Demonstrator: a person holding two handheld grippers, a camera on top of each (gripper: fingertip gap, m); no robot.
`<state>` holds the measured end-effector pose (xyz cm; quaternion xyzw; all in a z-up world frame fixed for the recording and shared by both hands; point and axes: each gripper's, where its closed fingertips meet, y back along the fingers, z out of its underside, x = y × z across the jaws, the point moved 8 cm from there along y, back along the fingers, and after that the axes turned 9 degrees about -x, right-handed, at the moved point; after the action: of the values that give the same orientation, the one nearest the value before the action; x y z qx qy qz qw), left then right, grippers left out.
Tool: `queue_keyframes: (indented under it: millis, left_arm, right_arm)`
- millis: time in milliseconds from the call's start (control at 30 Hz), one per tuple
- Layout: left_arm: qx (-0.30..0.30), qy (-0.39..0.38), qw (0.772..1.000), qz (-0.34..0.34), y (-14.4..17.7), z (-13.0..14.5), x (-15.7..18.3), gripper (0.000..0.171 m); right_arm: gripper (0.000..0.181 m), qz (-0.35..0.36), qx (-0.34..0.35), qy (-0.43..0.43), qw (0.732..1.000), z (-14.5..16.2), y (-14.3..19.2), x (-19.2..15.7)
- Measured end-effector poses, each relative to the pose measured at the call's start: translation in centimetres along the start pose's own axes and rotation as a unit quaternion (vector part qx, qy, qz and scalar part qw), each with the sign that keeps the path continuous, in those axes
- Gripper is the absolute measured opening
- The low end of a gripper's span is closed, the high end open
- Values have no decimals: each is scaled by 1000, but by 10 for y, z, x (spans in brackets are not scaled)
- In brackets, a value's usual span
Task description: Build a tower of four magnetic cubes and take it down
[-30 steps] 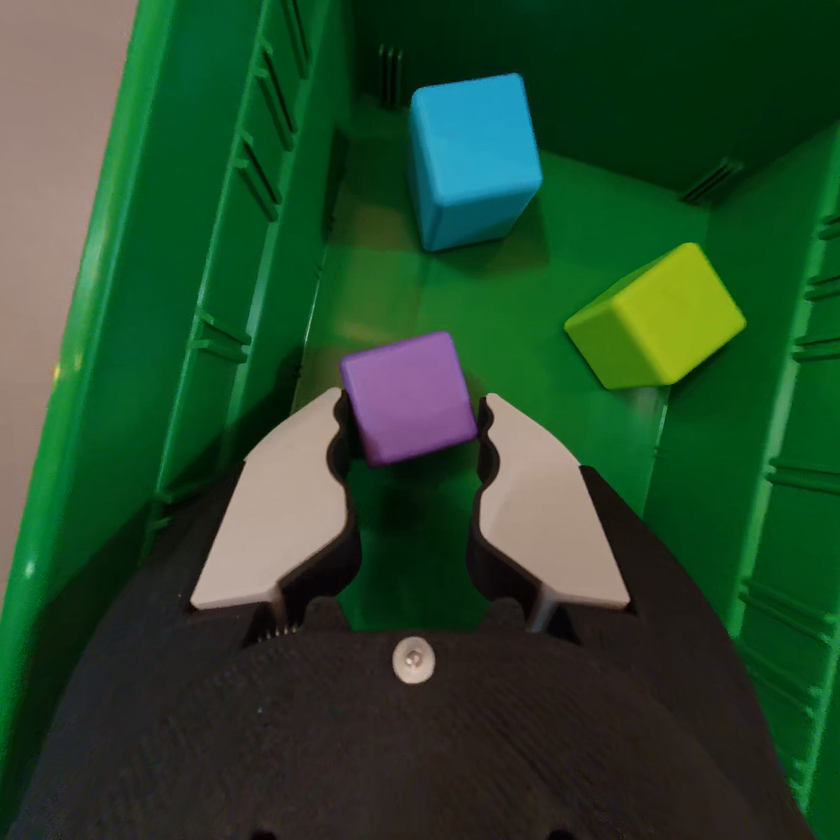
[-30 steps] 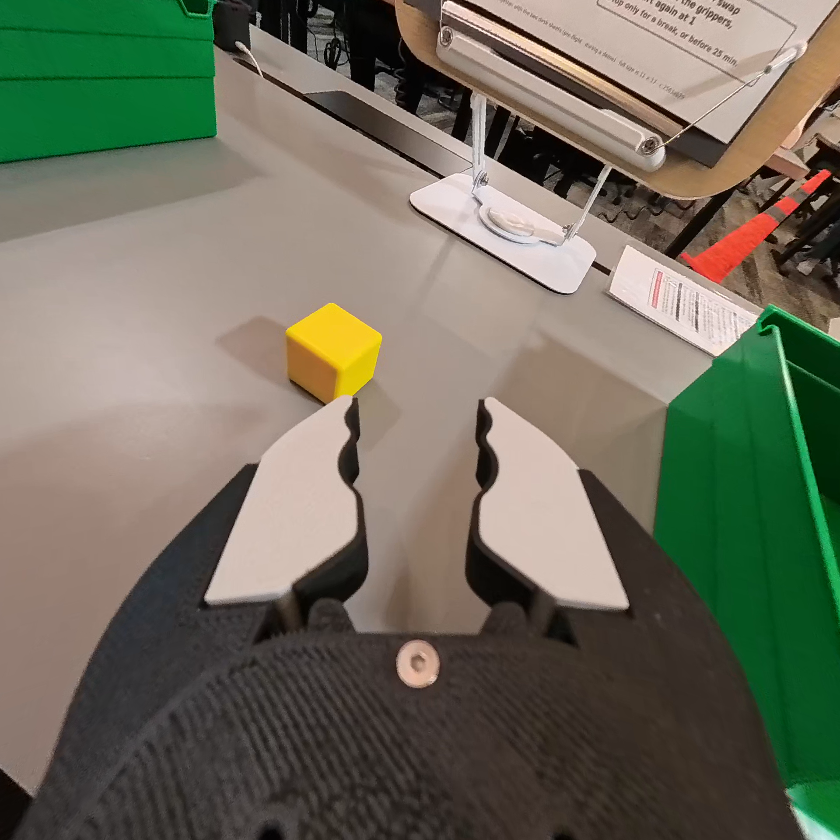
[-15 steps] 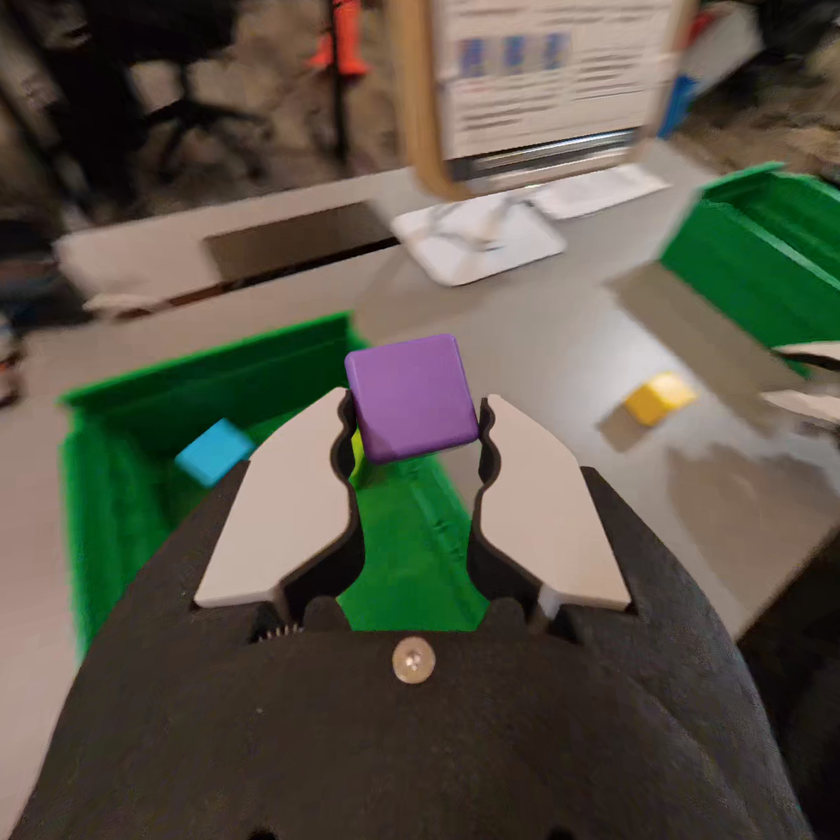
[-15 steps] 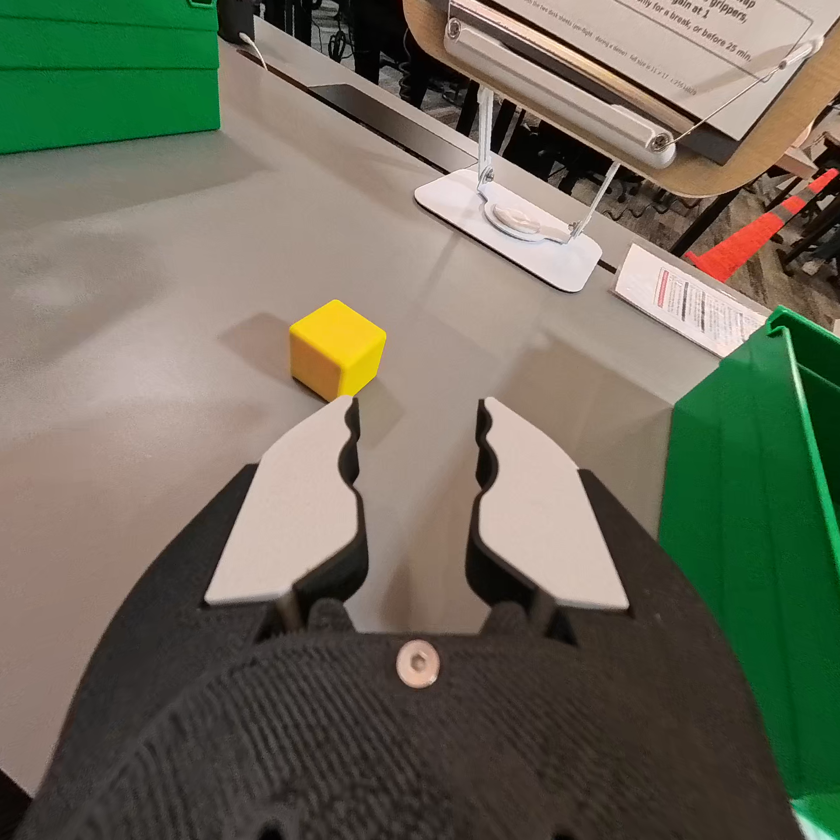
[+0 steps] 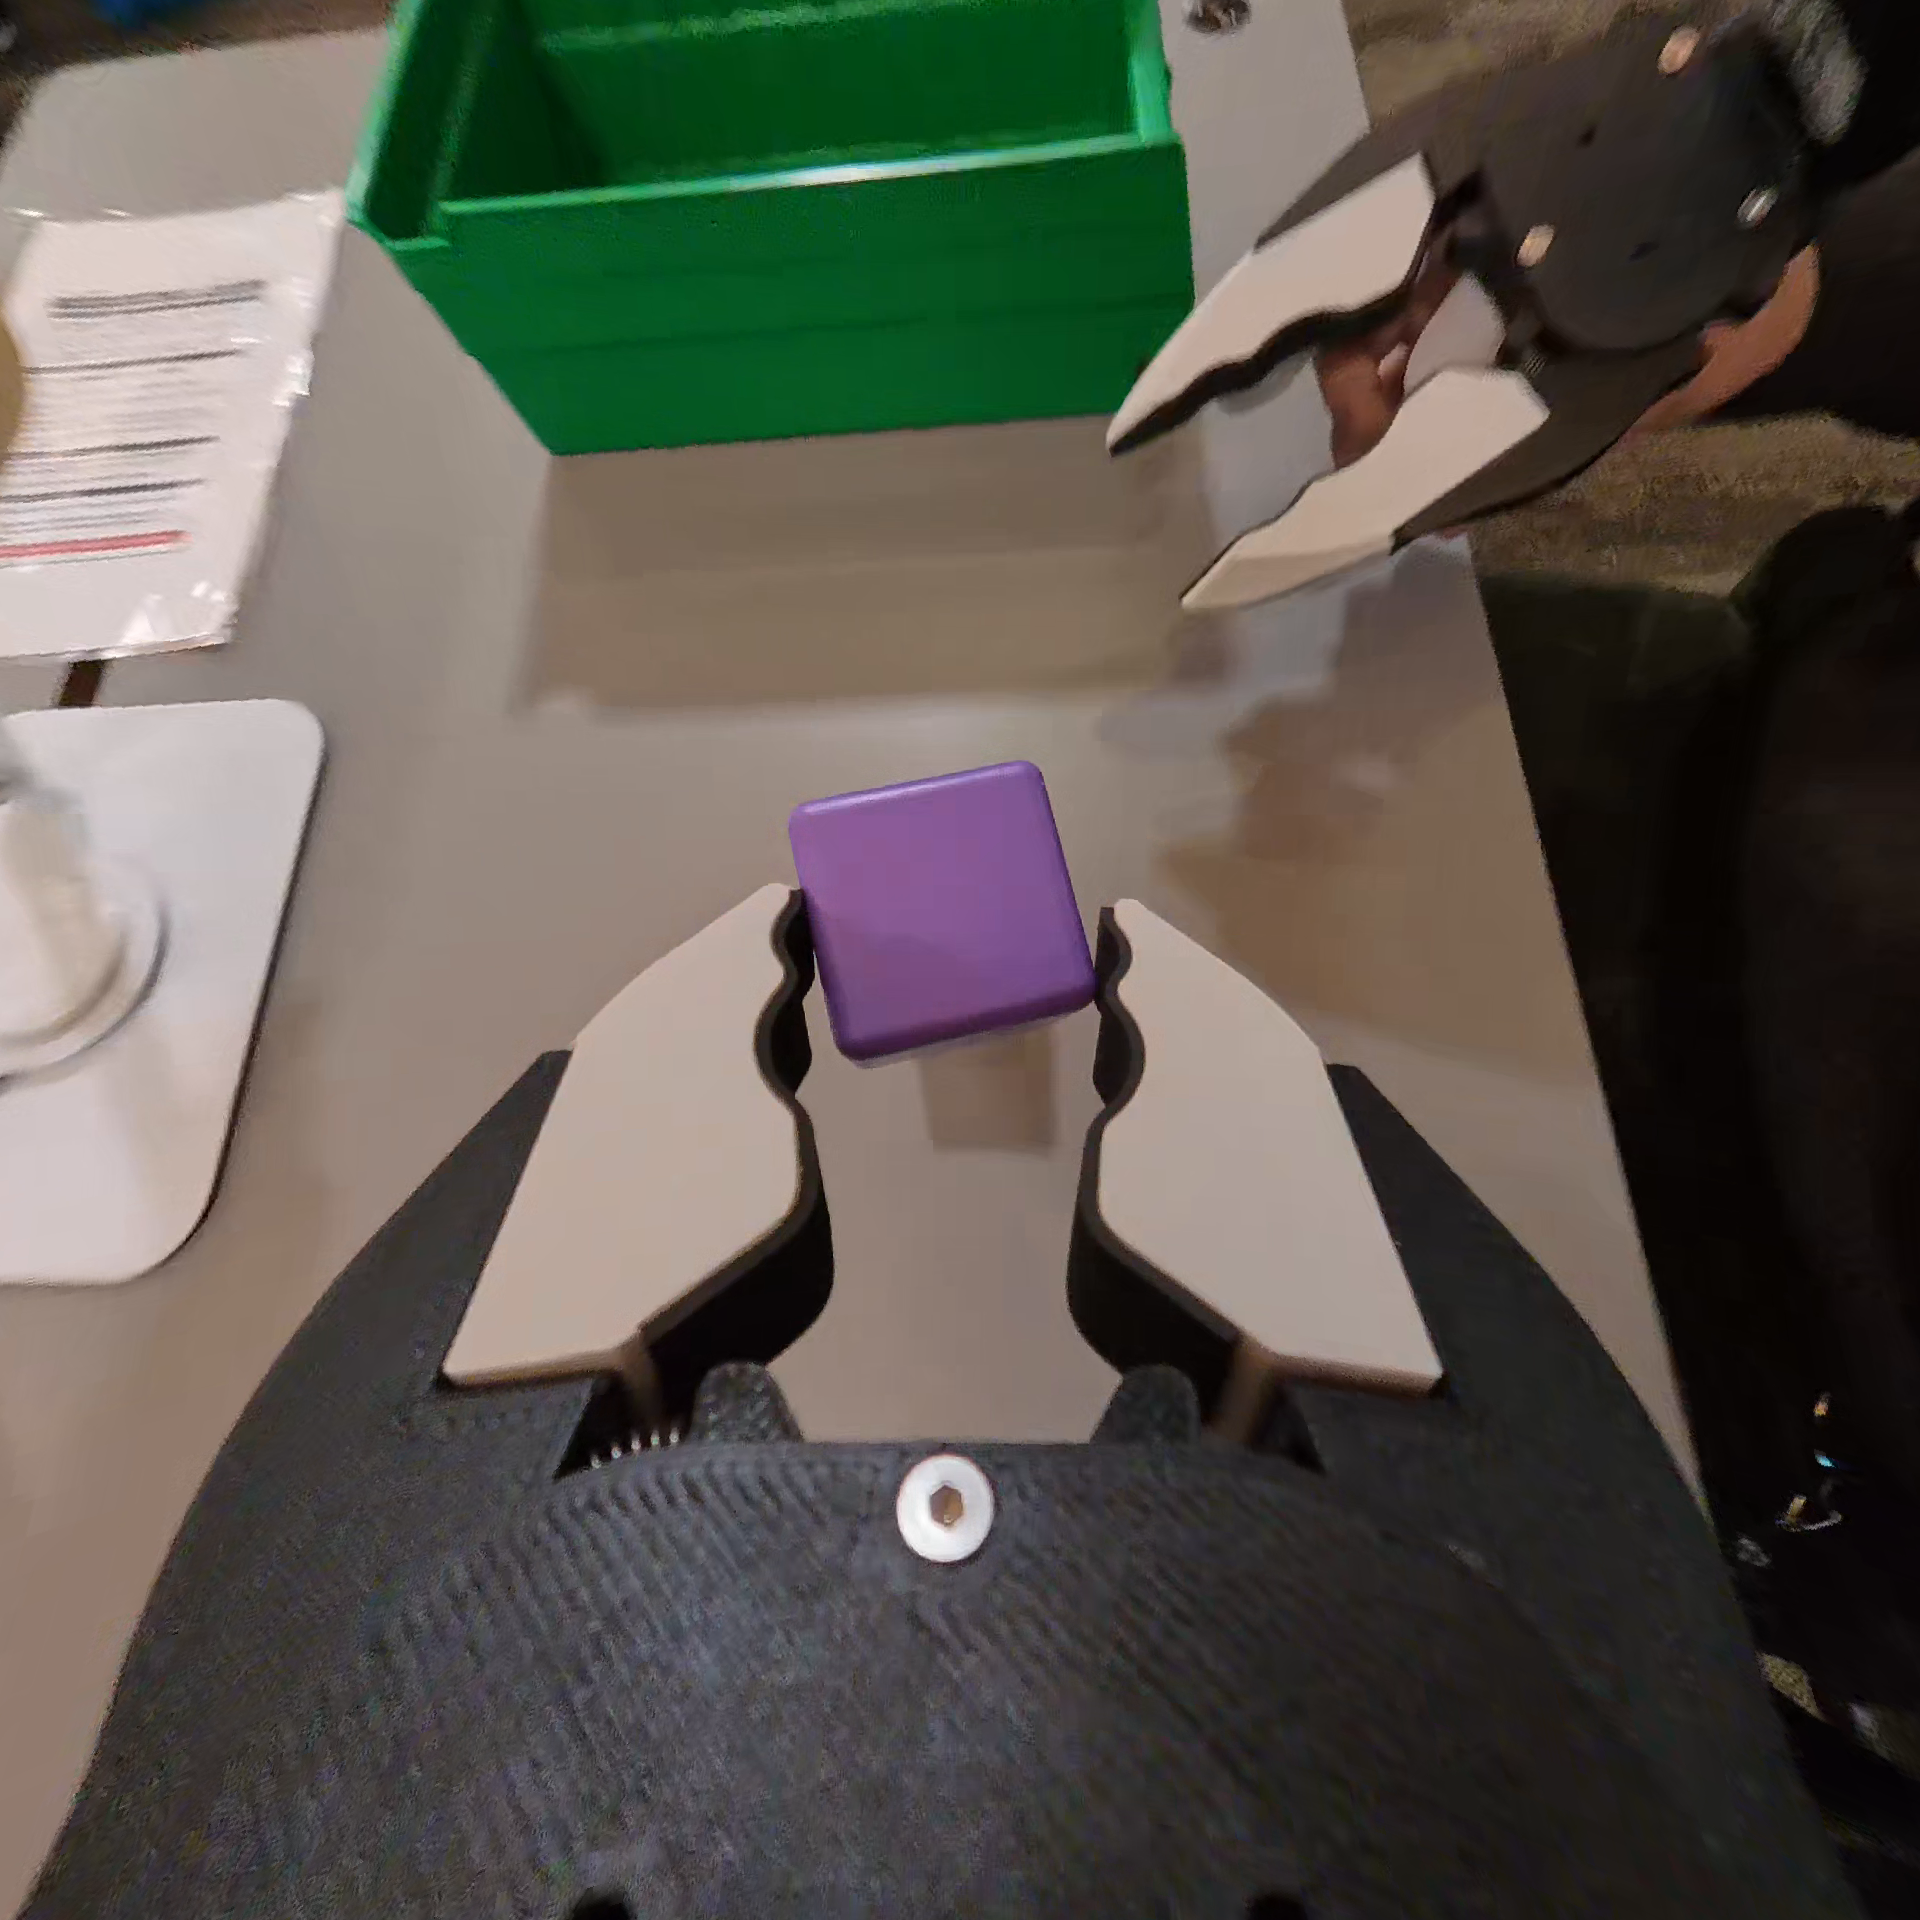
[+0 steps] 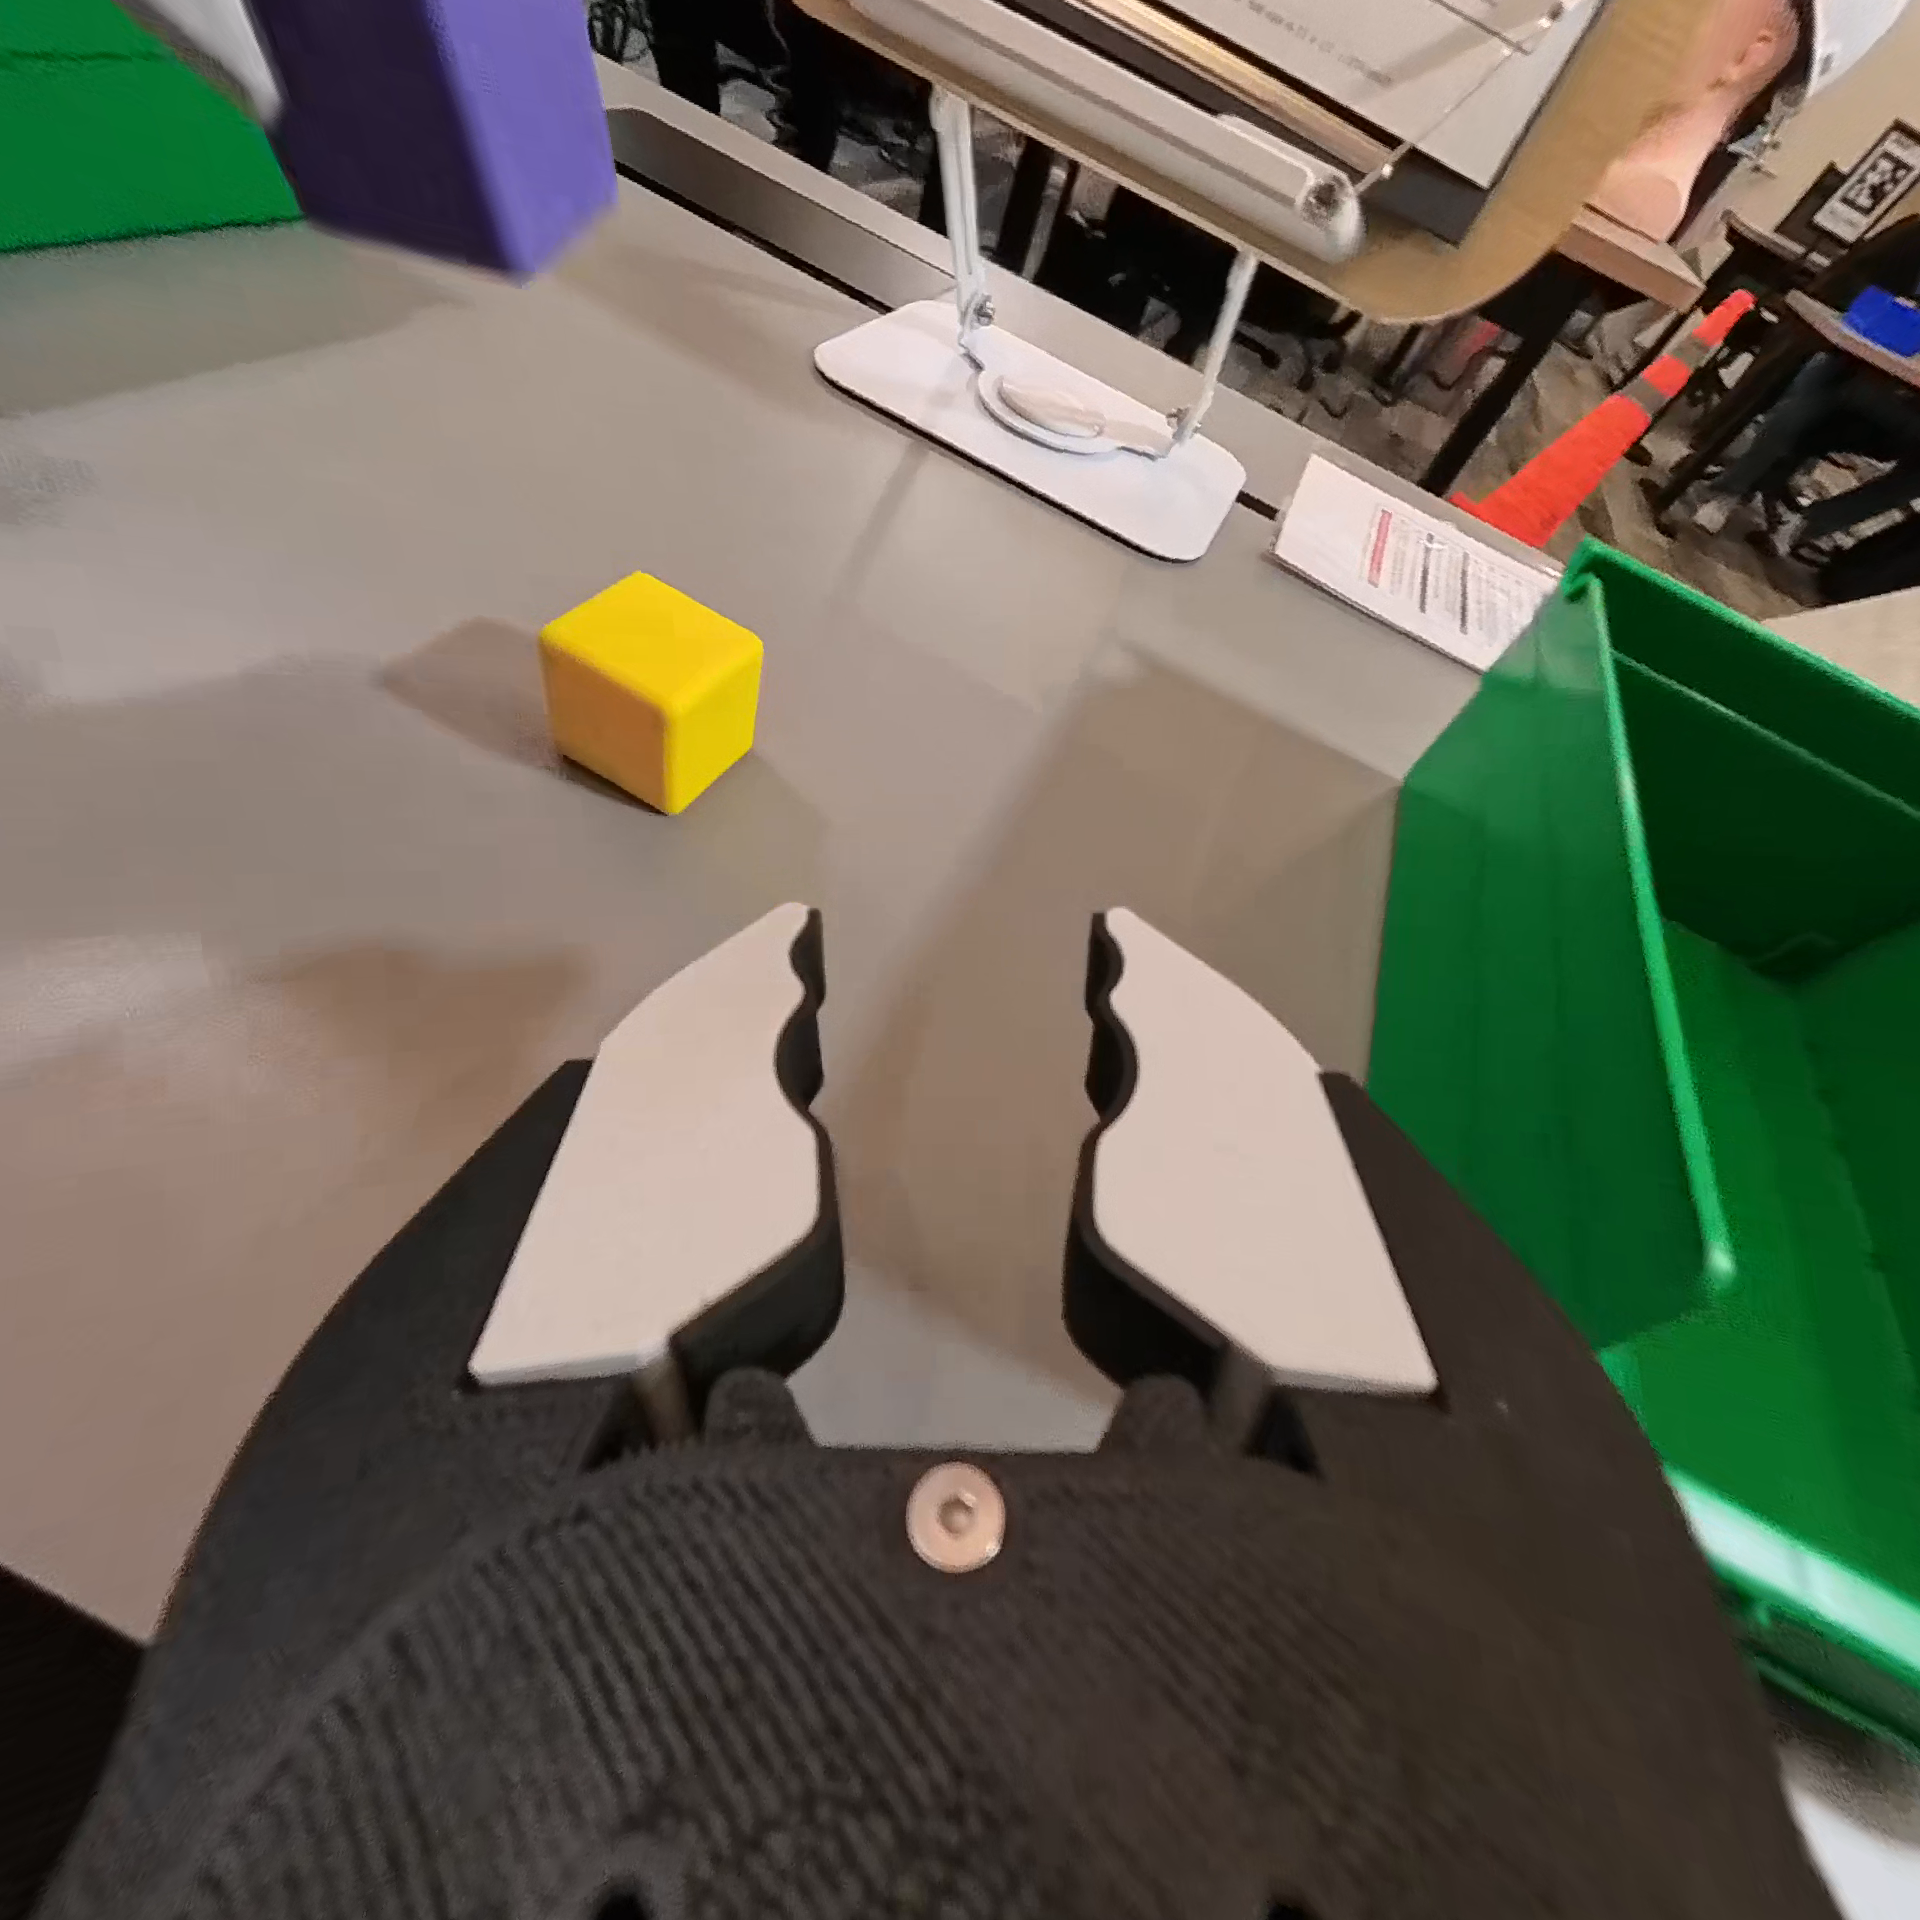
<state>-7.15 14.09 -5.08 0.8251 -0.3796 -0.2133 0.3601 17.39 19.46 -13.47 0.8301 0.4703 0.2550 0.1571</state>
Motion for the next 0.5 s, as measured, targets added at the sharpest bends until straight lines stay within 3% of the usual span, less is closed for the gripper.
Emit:
queue_keyframes:
  millis: [167, 333, 500]
  left_arm:
    - [-8, -8, 999, 46, -43, 6, -11, 52]
    - [-1, -16, 996, 84, -58, 1, -16, 52]
    - [-36, -45, 994, 98, -68, -8, -16, 52]
  right_arm:
    - [48, 25, -8, -22, 999, 13, 15, 11]
    - [48, 40, -16, -32, 999, 22, 25, 15]
    - [48, 50, -22, -33, 998, 27, 31, 16]
